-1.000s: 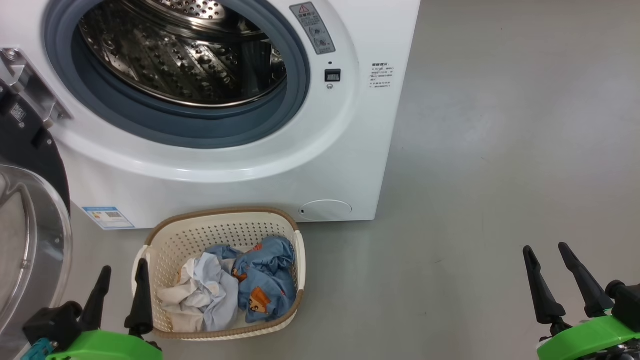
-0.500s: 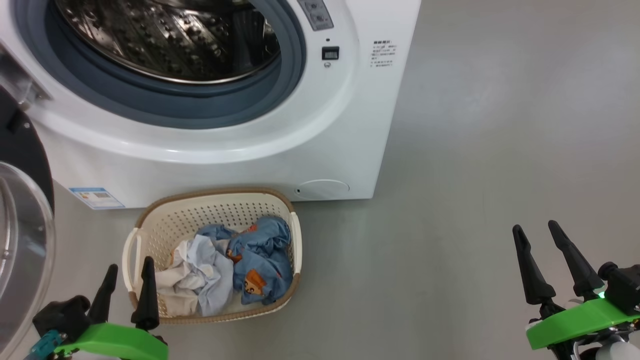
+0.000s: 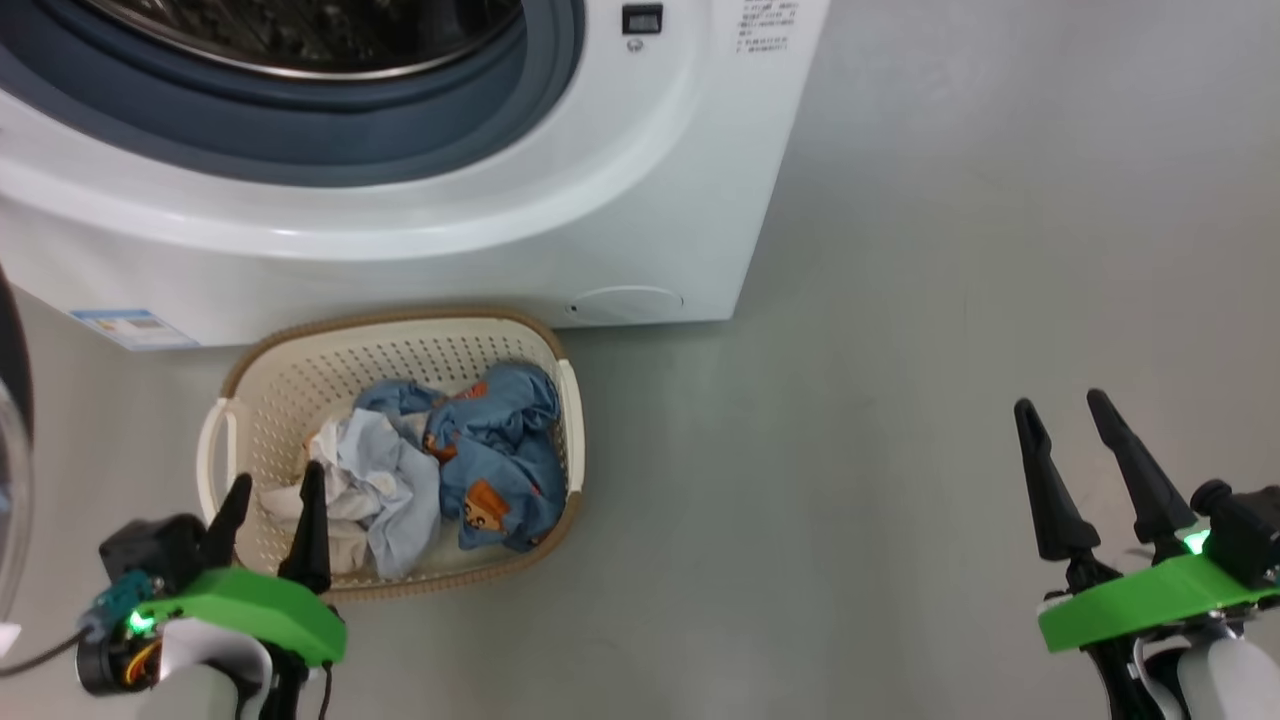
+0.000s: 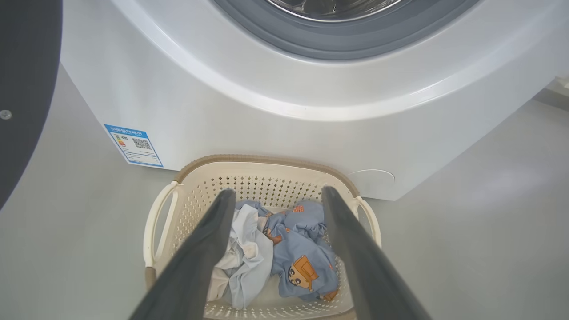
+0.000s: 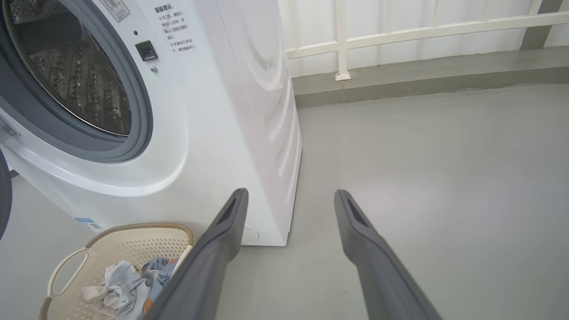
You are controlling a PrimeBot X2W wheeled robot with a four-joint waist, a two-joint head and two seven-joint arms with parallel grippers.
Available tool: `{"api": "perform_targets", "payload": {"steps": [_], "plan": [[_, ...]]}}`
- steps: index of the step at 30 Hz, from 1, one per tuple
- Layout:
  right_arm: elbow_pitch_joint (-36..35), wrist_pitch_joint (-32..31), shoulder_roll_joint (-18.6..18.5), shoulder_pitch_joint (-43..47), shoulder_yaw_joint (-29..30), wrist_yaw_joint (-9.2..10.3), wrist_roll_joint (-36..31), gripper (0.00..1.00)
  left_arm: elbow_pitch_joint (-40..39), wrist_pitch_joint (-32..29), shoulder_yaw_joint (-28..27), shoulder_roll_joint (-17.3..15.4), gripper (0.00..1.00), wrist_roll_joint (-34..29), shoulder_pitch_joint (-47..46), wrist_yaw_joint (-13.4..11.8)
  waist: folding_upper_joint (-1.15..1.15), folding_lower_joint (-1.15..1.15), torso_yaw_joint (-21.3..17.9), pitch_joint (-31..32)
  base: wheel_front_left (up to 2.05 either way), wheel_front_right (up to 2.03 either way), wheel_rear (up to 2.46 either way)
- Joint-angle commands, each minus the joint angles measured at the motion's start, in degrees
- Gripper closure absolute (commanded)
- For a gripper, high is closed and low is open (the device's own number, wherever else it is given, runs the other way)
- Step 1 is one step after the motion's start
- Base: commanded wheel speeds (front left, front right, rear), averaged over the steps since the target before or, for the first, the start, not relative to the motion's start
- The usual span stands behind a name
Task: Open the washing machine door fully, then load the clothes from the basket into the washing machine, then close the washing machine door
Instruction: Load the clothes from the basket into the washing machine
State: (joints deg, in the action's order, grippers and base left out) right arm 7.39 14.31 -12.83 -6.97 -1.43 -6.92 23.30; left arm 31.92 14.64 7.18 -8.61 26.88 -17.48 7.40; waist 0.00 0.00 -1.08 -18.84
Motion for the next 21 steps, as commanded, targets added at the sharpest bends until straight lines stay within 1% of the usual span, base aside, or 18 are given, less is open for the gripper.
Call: {"api": "perform_targets", "payload": {"steps": [1, 11, 21], "plan": [[-1.77, 0.69, -0.49, -1.48, -1.37, -0.57, -0.29, 0.00, 0.55, 0.36, -1.26, -2.06, 0.00, 0.23, -2.39, 0.09, 0.00, 0.00, -0.60, -3.01, 0.00, 0.00, 0.00], [-2.85, 0.69, -0.41, -5.24, -2.44, -0.57, -0.44, 0.00, 12.76, 0.36, 3.61, -2.92, 0.00, 2.36, -13.38, 0.09, 0.00, 0.00, -1.27, -11.02, 0.00, 0.00, 0.00], [-4.03, 0.69, -0.34, -8.78, -3.27, -0.57, -0.52, 0.00, 26.19, 0.36, 6.68, -3.54, 0.00, 3.85, -24.23, 0.09, 0.00, 0.00, -1.33, -17.45, 0.00, 0.00, 0.00]]}}
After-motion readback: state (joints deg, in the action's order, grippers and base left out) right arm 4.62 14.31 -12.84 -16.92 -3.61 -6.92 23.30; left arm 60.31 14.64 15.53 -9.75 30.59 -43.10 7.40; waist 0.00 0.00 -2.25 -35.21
